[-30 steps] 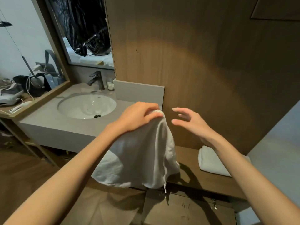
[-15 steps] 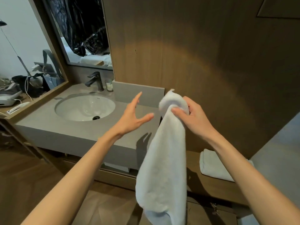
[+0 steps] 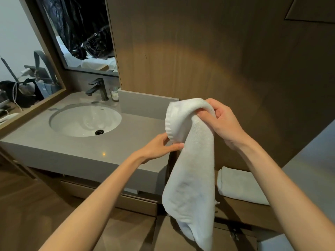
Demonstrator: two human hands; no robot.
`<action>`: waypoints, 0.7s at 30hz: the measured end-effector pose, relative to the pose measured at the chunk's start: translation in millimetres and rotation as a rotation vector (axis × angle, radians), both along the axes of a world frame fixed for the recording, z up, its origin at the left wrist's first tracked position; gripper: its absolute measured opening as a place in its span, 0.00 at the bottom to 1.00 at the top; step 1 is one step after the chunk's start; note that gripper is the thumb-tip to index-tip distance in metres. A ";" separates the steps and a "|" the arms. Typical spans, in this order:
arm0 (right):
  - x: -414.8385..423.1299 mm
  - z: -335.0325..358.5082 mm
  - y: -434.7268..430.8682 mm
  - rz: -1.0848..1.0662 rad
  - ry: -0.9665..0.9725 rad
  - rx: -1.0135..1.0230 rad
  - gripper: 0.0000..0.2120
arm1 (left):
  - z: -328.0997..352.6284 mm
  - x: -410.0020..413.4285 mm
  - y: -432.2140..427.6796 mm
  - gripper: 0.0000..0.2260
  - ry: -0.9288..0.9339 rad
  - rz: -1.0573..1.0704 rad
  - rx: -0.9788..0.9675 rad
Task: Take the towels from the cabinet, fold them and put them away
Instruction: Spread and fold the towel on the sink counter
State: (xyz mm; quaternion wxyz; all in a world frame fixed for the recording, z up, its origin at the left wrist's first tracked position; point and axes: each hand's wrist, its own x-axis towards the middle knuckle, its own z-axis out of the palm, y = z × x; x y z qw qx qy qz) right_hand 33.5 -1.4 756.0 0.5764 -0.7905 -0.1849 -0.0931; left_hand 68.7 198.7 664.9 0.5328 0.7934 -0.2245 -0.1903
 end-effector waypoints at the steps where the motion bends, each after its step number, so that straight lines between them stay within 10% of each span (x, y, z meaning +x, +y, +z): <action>1: 1.2 -2.4 -1.2 -0.042 0.000 0.009 0.01 | -5.4 2.6 5.5 0.14 -0.004 0.019 -0.040; 14: -1.5 -43.5 43.3 -0.111 0.231 -0.276 0.12 | 16.1 6.6 73.7 0.10 -0.613 0.169 -0.020; 21: -3.5 -29.3 97.7 -0.402 -0.056 -0.122 0.06 | 45.4 18.1 133.9 0.10 -0.620 0.029 -0.034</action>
